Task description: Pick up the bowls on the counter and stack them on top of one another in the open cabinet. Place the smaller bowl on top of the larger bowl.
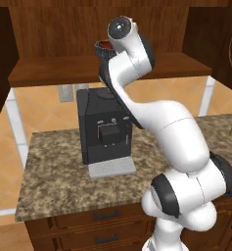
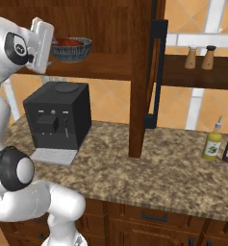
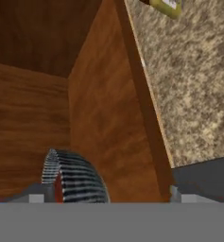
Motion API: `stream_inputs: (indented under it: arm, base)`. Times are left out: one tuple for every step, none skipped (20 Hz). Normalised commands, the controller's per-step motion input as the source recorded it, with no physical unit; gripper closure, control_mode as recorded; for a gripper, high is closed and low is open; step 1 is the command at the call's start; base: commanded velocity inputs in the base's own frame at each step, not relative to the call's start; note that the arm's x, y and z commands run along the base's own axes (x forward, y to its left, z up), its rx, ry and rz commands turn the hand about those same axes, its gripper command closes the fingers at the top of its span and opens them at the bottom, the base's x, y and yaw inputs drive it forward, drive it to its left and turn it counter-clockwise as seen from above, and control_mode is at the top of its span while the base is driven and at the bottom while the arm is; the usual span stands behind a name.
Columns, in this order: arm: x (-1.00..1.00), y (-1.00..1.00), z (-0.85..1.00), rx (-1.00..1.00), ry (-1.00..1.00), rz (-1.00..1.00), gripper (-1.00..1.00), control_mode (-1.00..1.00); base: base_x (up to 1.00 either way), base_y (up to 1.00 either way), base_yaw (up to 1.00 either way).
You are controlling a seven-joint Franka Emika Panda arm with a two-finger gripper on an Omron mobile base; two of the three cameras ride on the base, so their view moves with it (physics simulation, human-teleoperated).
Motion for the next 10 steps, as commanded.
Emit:
stream_inputs:
  arm:
    - [-1.0,-0.49,-1.0,-0.06,-0.07,-0.11,-1.0,-1.0]
    - [-1.0,-0.64,-1.0,-0.04,-0.01,-0.09,-1.0,-1.0]
    - [-1.0,-0.67,-1.0,-0.07,0.0,-0.07,-1.0,-1.0]
    - [-1.0,-0.69,-1.0,-0.1,0.0,-0.05,-1.0,-1.0]
    - [-1.0,-0.76,-1.0,-0.1,0.0,-0.02,-1.0,-1.0]
    - [-1.0,-0.86,-1.0,-0.11,0.01,0.0,-1.0,-1.0]
    - [-1.0,-0.99,-1.0,-0.1,0.0,0.0,-1.0,-1.0]
    - [-1.0,-1.0,-1.0,-0.09,0.0,0.0,-1.0,-1.0]
    - [-1.0,-0.96,-1.0,-0.08,0.0,0.0,-1.0,-1.0]
    - [-1.0,-0.84,-1.0,-0.03,0.0,0.0,-1.0,-1.0]
  base:
    - [0.0,0.0,0.0]
    - [0.0,0.0,0.0]
    - [0.0,0.0,0.0]
    - [0.0,0.0,0.0]
    - [0.0,0.0,0.0]
    - [0.0,0.0,0.0]
    - [0.0,0.0,0.0]
    - [0.0,0.0,0.0]
    - [0.0,0.0,0.0]
    - [0.0,0.0,0.0]
